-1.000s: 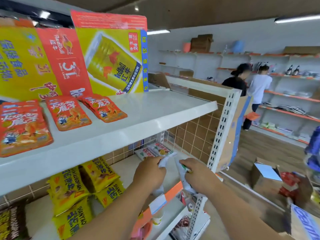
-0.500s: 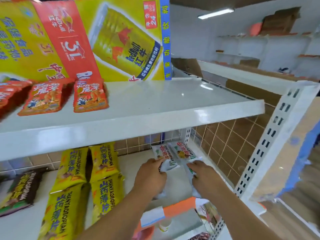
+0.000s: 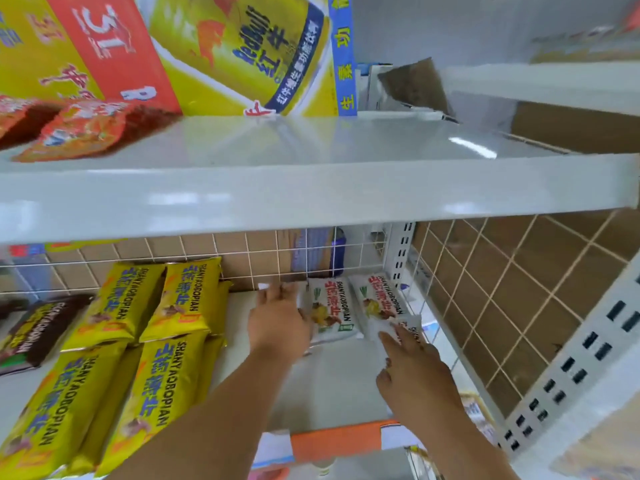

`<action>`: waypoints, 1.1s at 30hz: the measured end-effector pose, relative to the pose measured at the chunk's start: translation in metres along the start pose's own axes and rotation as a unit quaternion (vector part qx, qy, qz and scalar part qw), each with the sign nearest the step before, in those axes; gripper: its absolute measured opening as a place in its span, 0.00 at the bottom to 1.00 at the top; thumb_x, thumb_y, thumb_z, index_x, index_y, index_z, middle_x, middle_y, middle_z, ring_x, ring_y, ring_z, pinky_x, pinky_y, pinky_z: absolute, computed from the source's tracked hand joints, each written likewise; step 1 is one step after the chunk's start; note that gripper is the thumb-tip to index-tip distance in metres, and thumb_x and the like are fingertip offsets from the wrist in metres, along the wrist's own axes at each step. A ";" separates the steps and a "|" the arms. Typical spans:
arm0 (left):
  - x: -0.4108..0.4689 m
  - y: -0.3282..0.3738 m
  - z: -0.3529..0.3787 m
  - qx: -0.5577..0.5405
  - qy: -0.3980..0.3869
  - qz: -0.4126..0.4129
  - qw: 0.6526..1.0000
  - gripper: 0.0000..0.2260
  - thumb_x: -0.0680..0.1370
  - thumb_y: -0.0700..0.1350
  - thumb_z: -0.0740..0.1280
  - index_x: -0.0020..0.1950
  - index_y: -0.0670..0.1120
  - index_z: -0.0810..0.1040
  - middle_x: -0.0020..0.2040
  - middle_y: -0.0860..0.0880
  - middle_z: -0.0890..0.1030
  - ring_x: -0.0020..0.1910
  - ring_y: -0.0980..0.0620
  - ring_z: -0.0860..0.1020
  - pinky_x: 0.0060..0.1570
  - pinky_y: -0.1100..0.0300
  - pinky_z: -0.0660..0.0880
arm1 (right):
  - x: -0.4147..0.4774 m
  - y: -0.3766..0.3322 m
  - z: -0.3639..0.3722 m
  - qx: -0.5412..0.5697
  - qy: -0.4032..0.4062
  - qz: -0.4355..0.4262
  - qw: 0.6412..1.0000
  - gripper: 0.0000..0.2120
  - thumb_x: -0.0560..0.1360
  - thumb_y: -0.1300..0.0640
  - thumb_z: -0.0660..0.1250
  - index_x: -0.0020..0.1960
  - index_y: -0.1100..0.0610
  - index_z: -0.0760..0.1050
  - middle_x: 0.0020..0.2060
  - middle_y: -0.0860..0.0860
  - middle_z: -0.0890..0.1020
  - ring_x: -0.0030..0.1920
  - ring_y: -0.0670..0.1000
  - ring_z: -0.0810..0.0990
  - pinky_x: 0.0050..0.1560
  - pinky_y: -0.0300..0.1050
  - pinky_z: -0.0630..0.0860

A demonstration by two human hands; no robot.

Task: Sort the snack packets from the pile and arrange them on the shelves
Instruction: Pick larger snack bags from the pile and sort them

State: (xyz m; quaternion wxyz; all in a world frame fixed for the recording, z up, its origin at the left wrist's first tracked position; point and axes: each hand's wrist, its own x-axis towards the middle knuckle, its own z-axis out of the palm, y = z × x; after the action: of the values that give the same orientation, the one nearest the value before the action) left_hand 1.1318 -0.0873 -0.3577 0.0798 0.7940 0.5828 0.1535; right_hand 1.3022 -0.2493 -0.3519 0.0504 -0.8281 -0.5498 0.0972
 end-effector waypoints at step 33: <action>-0.004 -0.007 0.039 0.030 -0.003 0.000 1.000 0.28 0.83 0.57 0.49 0.83 0.55 0.48 0.84 0.52 0.49 0.82 0.44 0.50 0.72 0.46 0.65 | -0.012 0.011 0.025 -0.013 0.002 -0.011 1.000 0.37 0.79 0.40 0.54 0.80 0.39 0.35 0.79 0.43 0.33 0.80 0.57 0.37 0.78 0.55 0.57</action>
State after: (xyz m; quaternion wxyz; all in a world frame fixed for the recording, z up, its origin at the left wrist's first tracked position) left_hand 1.1377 -0.0870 -0.3969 0.0580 0.7964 0.5869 0.1336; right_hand 1.3021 -0.2648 -0.3775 0.0417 -0.8228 -0.5600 0.0876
